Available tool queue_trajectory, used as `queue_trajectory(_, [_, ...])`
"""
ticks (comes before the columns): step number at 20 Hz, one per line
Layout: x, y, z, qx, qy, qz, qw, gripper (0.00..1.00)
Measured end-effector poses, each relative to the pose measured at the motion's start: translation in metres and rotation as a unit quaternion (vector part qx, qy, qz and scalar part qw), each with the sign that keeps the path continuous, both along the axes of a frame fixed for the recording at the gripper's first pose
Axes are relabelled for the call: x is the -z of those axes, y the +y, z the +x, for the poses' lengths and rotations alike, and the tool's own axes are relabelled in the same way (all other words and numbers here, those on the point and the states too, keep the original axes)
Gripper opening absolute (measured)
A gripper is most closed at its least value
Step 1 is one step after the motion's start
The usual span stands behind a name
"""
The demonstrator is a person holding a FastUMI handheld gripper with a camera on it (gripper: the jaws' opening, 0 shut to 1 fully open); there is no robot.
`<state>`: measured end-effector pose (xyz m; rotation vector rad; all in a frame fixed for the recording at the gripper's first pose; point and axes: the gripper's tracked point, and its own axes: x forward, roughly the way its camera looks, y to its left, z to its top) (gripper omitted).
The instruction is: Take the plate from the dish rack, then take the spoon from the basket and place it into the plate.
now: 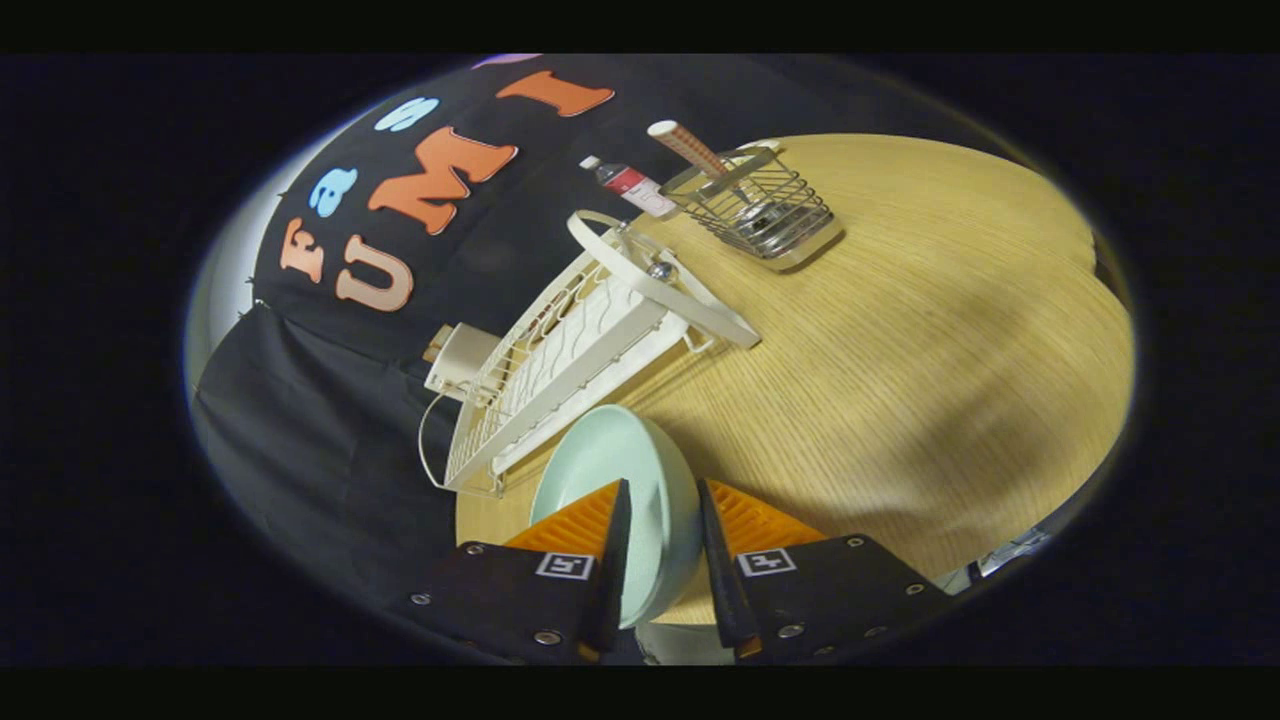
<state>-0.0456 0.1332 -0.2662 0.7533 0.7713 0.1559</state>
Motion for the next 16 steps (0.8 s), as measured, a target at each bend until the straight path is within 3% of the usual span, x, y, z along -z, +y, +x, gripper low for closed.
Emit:
queue_trajectory(5, [-0.015, -0.039, 0.002, 0.005, -0.023, -0.076, 0.997, 0.71])
queue_trajectory(9, [-0.037, -0.078, 0.022, 0.032, -0.065, -0.164, 0.984, 0.97])
queue_trajectory(12, [-0.071, -0.100, 0.039, 0.047, -0.124, -0.227, 0.965, 0.98])
queue_trajectory(16, [-0.112, -0.122, 0.067, 0.080, -0.204, -0.307, 0.926, 0.98])
